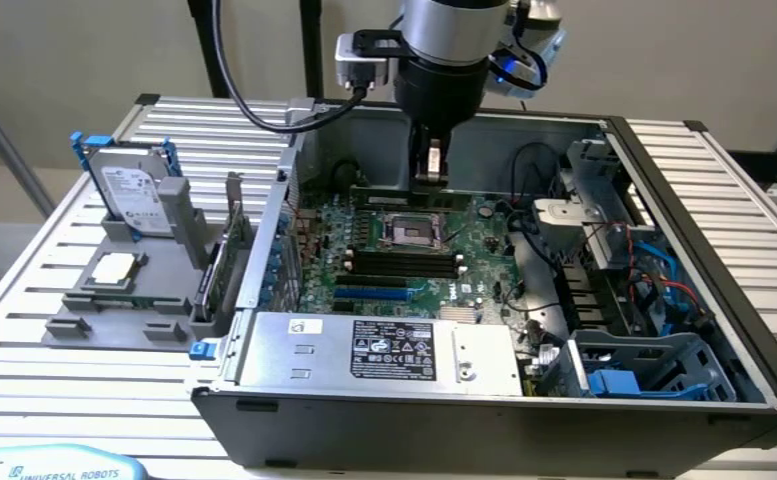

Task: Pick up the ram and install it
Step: 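Insert the ram into the slot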

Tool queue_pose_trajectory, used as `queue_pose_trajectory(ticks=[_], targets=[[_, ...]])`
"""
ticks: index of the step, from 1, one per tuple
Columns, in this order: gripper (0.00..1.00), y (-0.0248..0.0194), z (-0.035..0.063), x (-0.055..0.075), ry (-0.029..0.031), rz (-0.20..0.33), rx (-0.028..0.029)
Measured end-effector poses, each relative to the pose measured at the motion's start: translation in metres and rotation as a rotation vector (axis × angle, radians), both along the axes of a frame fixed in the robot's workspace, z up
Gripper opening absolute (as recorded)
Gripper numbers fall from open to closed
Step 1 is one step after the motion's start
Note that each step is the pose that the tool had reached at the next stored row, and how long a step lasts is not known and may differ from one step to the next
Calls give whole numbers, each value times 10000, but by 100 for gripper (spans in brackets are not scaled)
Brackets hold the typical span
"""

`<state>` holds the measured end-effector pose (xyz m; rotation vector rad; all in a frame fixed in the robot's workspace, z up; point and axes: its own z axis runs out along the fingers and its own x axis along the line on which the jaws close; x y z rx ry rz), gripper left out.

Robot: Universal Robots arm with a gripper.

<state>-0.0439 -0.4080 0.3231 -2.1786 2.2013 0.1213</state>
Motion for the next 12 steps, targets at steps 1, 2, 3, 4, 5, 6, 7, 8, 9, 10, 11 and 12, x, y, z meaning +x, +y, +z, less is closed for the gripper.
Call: queue_pose_trajectory(ticks=[1,2,3,4,5,6,7,8,9,10,11,12], targets=[[13,7,-18,0,0,-1,-20],[13,14,-36,0,0,-5,-31],[13,21,-54,0,0,-9,-39],[13,26,-73,0,0,-14,-42],[13,31,-91,1,-1,-17,-43],[13,35,-109,1,0,-19,-48],[13,38,-127,0,1,-21,-50],[13,42,-145,0,0,-22,-51],[13,44,-163,1,0,-22,-56],[13,46,-181,2,0,-23,-61],[13,49,-199,3,0,-22,-71],[13,52,-218,5,0,-22,-80]])
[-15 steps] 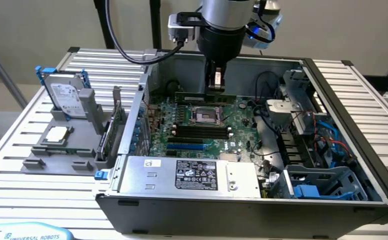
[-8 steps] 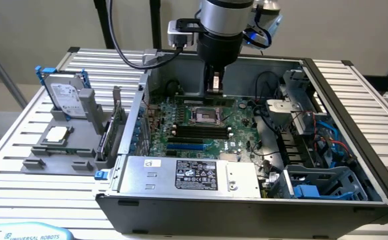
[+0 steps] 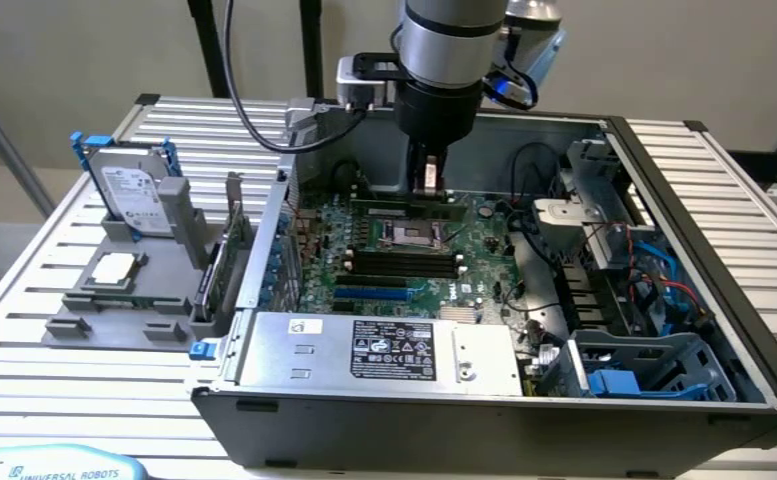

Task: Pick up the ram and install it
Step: 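Insert the ram into the slot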

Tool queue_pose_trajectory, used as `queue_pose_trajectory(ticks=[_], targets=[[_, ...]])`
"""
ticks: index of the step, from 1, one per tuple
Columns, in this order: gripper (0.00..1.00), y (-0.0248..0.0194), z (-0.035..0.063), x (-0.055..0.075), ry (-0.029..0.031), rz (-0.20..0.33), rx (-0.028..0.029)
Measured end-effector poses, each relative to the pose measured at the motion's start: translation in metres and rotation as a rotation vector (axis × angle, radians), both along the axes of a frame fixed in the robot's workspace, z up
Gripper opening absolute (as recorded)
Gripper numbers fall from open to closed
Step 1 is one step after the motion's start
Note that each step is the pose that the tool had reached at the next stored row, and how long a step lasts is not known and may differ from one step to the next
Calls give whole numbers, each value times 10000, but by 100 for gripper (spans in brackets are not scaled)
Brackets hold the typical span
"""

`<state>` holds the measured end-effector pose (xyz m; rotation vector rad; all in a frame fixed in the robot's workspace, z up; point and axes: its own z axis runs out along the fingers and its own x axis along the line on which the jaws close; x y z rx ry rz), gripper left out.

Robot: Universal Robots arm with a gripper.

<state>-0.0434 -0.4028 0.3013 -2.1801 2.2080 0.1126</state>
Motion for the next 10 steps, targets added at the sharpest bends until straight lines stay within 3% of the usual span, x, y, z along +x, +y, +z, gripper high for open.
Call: queue_pose_trajectory(ticks=[5,10], targets=[[13,6,-88,10,2,0,-63],[13,6,-180,27,0,-2,-80]])
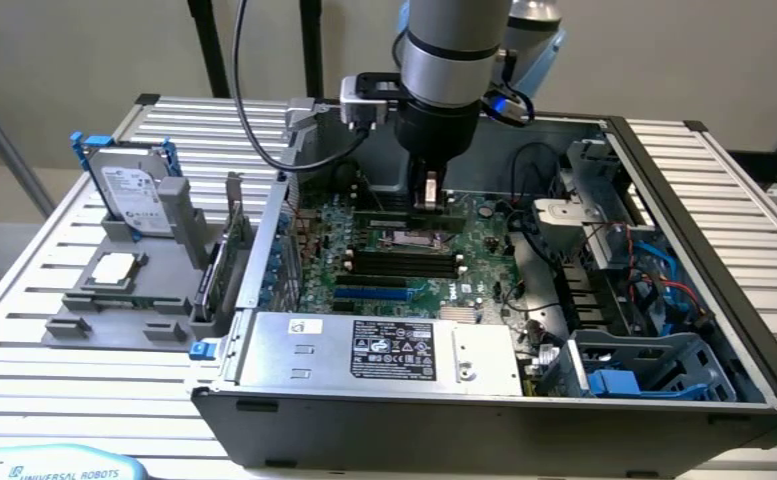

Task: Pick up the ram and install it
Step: 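Insert the ram into the slot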

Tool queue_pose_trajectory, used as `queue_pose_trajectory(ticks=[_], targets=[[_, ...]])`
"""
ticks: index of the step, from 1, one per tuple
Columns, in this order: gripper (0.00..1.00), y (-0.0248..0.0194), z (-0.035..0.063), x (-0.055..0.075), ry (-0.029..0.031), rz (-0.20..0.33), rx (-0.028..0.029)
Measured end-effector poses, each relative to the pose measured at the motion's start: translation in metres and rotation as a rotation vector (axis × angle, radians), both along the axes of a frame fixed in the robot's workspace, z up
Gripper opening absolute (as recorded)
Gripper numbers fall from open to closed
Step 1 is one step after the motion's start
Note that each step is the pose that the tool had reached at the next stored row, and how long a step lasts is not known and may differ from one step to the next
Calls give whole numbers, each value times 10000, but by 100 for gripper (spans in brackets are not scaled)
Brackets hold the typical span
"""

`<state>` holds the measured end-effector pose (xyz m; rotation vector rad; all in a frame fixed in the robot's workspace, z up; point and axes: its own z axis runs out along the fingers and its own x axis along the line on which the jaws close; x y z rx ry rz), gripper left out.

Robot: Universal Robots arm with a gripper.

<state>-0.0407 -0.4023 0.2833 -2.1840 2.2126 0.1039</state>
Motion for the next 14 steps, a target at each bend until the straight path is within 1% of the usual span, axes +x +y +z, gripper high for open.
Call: queue_pose_trajectory(ticks=[5,14], targets=[[13,0,-91,18,0,-2,-17],[13,-7,-254,23,-1,-2,-30]])
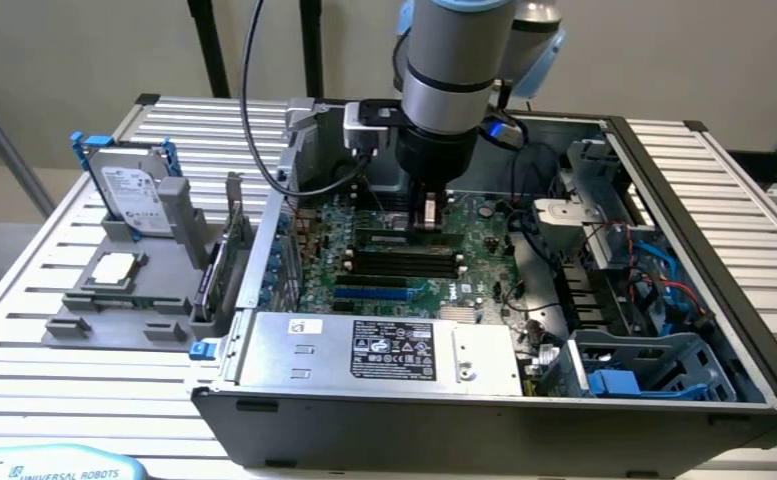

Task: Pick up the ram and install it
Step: 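Insert the ram into the slot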

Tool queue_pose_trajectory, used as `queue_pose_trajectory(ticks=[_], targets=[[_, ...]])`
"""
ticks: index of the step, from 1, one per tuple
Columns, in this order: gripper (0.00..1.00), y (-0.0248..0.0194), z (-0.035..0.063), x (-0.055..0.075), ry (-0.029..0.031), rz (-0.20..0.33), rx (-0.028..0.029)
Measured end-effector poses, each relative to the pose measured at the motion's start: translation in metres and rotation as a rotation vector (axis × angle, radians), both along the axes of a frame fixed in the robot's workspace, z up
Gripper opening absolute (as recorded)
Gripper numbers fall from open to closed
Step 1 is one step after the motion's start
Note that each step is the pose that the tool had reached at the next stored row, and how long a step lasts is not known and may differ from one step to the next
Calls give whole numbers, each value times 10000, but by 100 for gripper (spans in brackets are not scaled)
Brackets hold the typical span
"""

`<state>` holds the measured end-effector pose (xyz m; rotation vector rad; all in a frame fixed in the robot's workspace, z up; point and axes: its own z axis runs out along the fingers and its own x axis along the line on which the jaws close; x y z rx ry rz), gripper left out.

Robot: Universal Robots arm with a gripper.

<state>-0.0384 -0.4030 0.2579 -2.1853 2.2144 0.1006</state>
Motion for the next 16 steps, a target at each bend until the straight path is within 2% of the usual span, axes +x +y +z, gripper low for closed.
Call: queue_pose_trajectory(ticks=[12,16], targets=[[13,-2,-189,0,0,5,-79],[13,-2,-214,0,1,7,-140]])
